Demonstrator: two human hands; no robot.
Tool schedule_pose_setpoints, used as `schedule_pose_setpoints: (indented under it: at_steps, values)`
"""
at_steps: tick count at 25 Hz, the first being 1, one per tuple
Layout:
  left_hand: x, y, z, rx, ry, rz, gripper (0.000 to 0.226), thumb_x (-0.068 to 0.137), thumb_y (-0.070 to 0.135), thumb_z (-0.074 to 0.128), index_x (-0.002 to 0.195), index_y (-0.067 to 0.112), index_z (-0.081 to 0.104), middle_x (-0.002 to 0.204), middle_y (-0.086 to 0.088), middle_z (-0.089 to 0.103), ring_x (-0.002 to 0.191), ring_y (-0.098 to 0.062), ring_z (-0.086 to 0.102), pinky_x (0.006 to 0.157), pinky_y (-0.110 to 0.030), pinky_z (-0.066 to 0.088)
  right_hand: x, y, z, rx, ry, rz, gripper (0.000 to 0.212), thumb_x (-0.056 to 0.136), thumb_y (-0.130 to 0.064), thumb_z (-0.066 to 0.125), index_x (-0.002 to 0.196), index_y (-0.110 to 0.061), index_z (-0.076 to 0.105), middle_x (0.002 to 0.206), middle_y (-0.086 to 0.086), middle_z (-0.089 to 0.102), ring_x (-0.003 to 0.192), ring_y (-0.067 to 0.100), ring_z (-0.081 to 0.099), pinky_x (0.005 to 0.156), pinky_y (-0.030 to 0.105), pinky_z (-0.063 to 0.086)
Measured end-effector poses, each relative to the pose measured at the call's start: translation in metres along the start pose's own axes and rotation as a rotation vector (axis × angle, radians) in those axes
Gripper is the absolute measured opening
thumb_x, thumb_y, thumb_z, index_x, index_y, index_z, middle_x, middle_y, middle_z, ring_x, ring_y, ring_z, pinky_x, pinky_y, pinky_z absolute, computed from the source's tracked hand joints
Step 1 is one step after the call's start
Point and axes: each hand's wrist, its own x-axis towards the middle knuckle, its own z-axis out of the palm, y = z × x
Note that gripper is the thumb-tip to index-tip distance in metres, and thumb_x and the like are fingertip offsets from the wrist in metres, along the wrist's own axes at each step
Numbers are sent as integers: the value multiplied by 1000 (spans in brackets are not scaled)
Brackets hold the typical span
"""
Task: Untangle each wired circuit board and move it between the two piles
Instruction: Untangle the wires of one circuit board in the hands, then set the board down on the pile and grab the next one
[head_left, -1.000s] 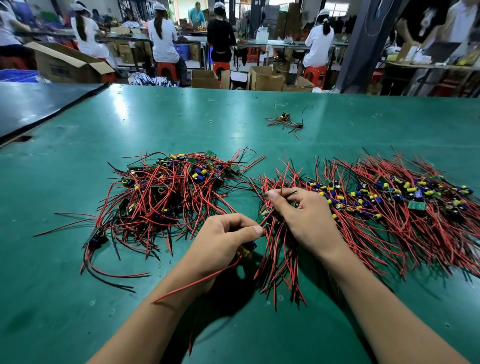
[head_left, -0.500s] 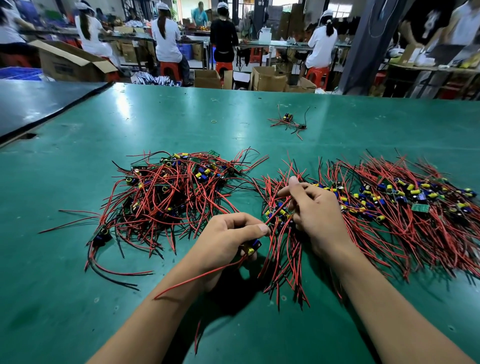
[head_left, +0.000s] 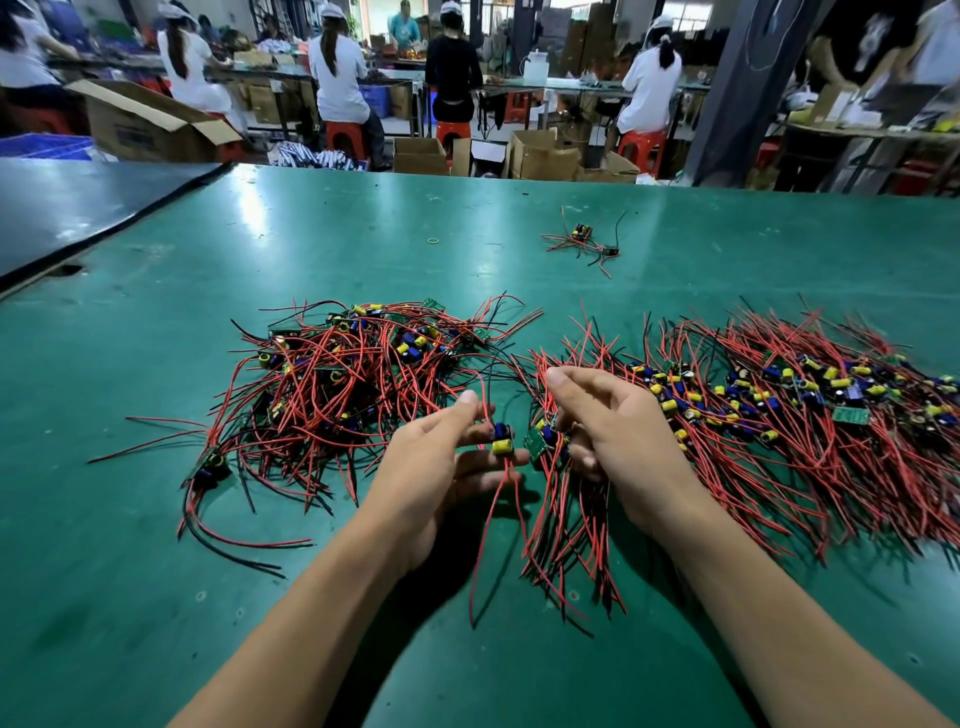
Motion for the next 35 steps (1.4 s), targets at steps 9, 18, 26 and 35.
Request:
schedule_pose_setpoints:
  at_steps: [9, 18, 26, 35]
  values:
    - [-3, 1, 1, 8, -200, -91, 58, 94, 59, 39, 121, 16, 66, 113, -12, 72, 95, -24, 70, 85, -39, 59, -16, 9, 14, -668, -29, -371, 26, 82, -34, 81, 101, -30, 64, 87, -12, 57, 75, 3, 54, 66, 13, 41]
    - [2, -10, 2, 225, -146, 52, 37, 100, 39, 46, 112, 10, 66, 106, -9, 73, 87, -21, 71, 78, -31, 58, -1, 7, -12, -954, 323, -291, 11, 88, -28, 72, 94, -23, 64, 96, -4, 57, 91, 16, 58, 87, 38, 48]
    - [4, -15, -4, 430, -22, 226, 23, 99, 13, 52, 89, -1, 67, 56, 0, 57, 44, -15, 53, 44, -22, 45, -6, 13, 5, -1232, 42, -440, 43, 85, -70, 55, 96, -35, 79, 125, -8, 63, 128, 18, 45, 109, 40, 25]
    - [9, -19, -9, 615, -6, 299, 19, 97, 21, 57, 88, 16, 73, 57, -3, 64, 51, -21, 59, 57, -30, 46, -3, 7, -2, -858, 176, -298, 46, 81, -71, 58, 67, -27, 68, 110, -8, 72, 112, 13, 61, 100, 42, 47]
